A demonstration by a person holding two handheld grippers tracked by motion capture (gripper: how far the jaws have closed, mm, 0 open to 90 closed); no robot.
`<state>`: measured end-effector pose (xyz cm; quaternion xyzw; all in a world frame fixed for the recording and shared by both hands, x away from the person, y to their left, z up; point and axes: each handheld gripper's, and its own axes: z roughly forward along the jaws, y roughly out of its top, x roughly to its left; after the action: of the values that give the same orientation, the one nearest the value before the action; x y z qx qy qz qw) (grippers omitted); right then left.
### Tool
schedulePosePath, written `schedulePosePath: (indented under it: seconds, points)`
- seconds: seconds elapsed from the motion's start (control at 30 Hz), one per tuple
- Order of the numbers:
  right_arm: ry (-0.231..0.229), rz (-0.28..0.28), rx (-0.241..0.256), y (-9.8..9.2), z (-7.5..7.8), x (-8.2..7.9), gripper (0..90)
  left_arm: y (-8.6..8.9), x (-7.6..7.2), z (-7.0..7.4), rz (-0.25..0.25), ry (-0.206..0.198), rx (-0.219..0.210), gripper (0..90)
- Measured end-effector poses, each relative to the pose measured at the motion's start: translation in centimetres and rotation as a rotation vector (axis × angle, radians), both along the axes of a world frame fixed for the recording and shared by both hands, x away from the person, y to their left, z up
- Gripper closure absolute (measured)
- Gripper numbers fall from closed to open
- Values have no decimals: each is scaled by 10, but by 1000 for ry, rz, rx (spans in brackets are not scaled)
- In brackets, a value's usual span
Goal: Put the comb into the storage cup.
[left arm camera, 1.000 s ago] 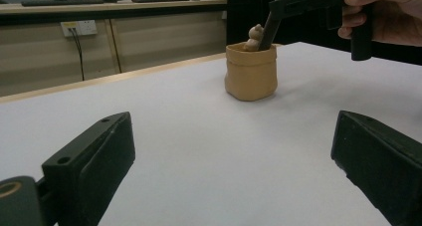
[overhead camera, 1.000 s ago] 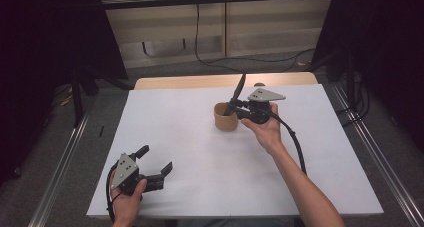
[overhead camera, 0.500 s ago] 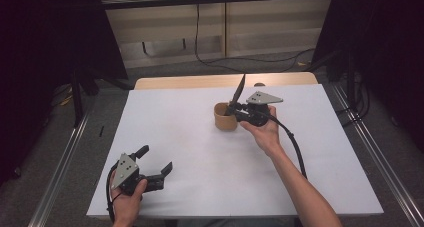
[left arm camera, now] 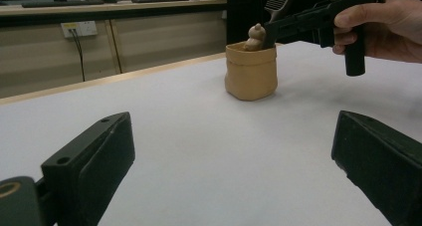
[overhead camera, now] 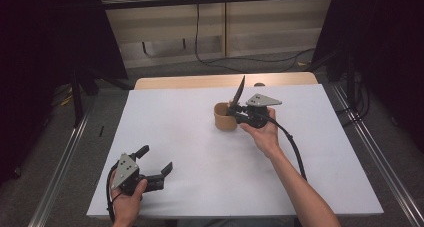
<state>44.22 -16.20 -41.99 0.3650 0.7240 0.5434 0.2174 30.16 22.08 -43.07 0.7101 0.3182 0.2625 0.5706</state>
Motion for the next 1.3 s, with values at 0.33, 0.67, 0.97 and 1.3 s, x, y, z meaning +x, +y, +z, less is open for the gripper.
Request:
schedulePosePath:
  seconds: [0.33,0.67,0.97,1.3]
  points:
    - [1,-7,10,4,-5,1,728,0,0,0,-1,-1,1,35]
    - [-2,-13,13,1,-6,-1,724,1,1,0,3,1,-5,32]
    - [-8,-33,25,-5,-5,-4,702,1,2,-1,3,2,-5,32]
    - [-16,-56,37,-13,-1,-8,592,1,2,-1,6,2,2,32]
